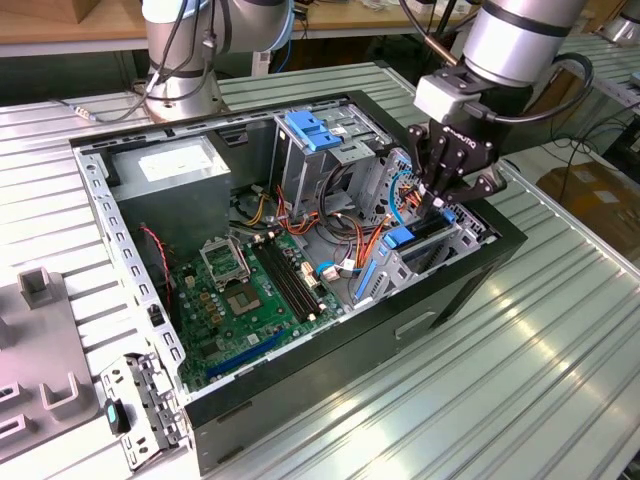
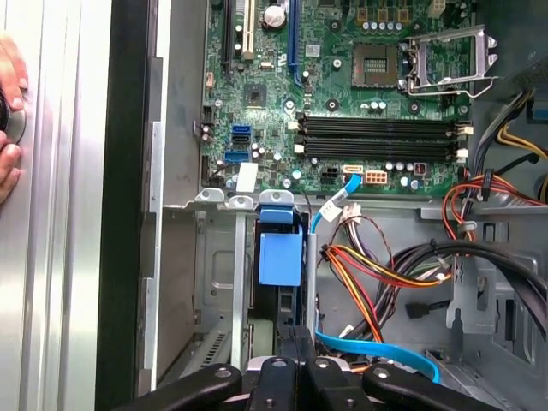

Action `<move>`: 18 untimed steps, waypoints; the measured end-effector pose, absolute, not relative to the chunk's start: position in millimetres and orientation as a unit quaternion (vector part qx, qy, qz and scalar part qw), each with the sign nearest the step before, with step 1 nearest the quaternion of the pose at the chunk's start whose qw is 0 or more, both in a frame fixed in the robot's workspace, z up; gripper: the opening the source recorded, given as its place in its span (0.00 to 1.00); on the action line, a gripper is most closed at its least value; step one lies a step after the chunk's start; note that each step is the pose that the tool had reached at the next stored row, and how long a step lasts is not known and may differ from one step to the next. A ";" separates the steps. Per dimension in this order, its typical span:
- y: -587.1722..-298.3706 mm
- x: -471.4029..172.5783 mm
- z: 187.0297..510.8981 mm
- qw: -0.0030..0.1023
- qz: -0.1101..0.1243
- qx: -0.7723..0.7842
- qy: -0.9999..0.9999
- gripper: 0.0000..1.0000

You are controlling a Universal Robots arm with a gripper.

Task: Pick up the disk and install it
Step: 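Insert the second disk wire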

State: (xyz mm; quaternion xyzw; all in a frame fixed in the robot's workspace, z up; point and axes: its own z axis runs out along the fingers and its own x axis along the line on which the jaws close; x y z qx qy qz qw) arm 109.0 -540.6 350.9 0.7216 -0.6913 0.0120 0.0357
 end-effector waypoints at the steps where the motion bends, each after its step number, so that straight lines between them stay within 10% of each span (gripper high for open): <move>1: -540.5 109.0 351.3 0.036 0.012 0.722 -0.691 0.11; 18: -532.5 109.3 388.1 0.039 0.014 0.721 -0.691 0.11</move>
